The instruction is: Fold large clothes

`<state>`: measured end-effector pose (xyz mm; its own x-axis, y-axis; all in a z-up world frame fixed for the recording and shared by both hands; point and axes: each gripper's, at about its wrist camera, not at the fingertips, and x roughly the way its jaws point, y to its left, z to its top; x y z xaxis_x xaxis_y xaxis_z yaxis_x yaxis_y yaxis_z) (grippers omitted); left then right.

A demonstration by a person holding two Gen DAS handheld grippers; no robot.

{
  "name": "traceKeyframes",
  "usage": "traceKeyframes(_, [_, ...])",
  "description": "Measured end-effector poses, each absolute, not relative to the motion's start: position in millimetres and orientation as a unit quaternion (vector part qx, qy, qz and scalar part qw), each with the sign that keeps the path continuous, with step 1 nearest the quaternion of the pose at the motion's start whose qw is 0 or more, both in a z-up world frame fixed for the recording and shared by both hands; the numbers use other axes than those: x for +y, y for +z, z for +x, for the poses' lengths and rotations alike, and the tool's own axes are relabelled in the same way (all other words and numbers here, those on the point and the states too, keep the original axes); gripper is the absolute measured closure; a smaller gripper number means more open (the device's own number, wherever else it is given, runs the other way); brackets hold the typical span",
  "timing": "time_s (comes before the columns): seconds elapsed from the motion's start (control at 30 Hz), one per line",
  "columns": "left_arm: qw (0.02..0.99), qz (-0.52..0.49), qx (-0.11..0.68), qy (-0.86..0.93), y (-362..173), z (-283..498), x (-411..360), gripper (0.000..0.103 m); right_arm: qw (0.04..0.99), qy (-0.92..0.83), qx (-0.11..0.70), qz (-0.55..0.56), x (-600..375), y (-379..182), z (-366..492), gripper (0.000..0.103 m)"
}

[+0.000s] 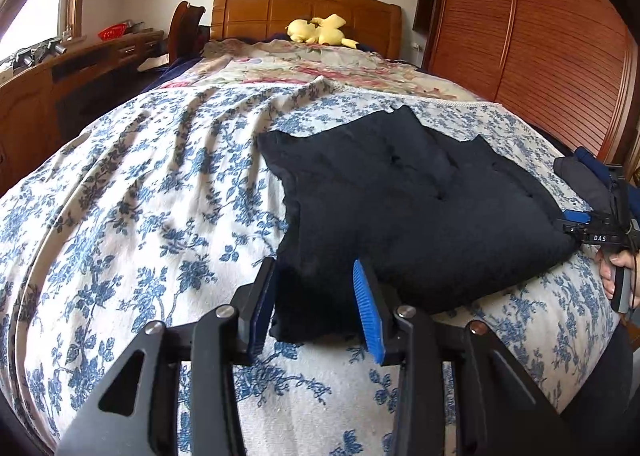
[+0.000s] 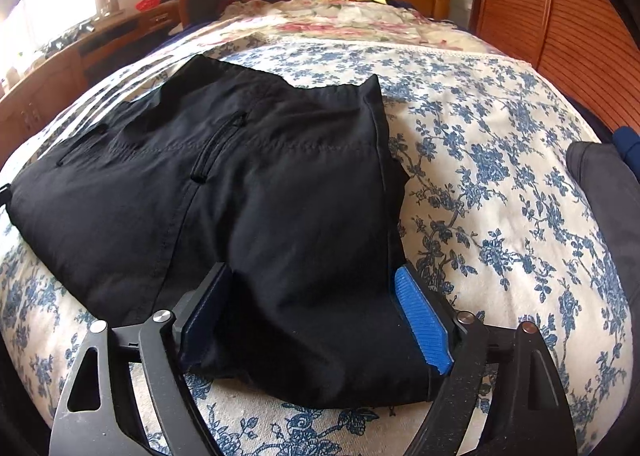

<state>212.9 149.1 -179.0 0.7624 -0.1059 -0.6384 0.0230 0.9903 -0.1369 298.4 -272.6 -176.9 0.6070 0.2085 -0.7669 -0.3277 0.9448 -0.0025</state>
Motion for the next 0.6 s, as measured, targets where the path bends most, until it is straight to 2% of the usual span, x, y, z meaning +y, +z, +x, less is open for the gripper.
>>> traceKeyframes(0.4, [0.932,-0.048,0.359,-0.013,-192.8,215.3,146.0,0.066,0.886,0.163,0.432,-0.038,-280.3,-185.9,299.2,0.014])
traceKeyframes(0.5, [0.929,-0.052,0.365,-0.016,-196.2,216.1,147.7,0.066,0.88,0.176,0.441,-0.027,-283.0,-186.3,300.2,0.022])
traceKeyframes(0.57, [0.928,-0.052,0.369,-0.015,-197.0,218.1,146.3,0.067,0.873,0.186,0.45,-0.019,-282.8,-184.3,301.6,0.033])
traceKeyframes(0.6, [0.927,-0.051,0.37,-0.017,-196.8,218.1,145.0,0.074,0.871,0.191,0.453,-0.023,-281.8,-181.6,301.7,0.044])
